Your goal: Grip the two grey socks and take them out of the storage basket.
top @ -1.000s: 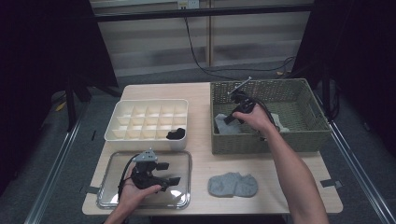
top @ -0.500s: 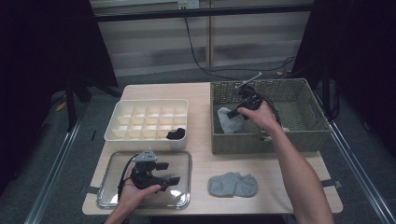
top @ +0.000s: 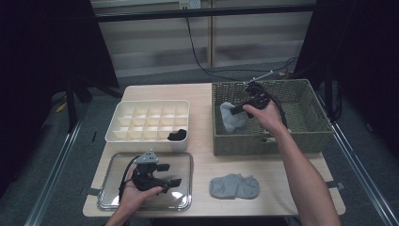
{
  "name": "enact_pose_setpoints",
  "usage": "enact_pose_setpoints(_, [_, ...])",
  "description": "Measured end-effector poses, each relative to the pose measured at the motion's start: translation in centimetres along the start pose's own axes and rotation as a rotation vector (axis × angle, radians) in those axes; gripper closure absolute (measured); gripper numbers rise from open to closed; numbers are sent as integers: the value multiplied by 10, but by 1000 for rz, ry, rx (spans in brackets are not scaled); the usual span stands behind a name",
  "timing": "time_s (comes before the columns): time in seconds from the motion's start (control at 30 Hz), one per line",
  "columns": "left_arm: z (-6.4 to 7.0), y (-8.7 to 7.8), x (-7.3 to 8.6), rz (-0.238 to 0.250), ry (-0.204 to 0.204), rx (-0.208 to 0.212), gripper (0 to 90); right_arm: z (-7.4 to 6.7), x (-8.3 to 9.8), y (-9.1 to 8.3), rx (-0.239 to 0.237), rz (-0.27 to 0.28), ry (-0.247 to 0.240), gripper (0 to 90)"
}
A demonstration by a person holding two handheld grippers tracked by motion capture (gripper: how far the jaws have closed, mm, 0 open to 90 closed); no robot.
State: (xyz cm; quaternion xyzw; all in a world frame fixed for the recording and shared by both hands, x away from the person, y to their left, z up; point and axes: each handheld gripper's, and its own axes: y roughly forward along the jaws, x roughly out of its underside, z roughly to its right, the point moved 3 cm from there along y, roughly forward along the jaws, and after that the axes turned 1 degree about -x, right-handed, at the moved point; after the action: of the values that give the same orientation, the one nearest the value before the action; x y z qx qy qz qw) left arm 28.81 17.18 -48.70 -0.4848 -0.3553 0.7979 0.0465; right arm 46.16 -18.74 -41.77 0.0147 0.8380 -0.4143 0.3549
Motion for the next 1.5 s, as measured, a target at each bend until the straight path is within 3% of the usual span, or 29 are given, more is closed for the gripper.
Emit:
enact_pose_setpoints(0.27, [0,-1,0,5,0,-4,184,-2,3,-18,-25,89,5,847])
enact_pose_setpoints(1.5, [3,0,-2,7,17,-8,184,-30,-2,-65,-106,325,-44,847])
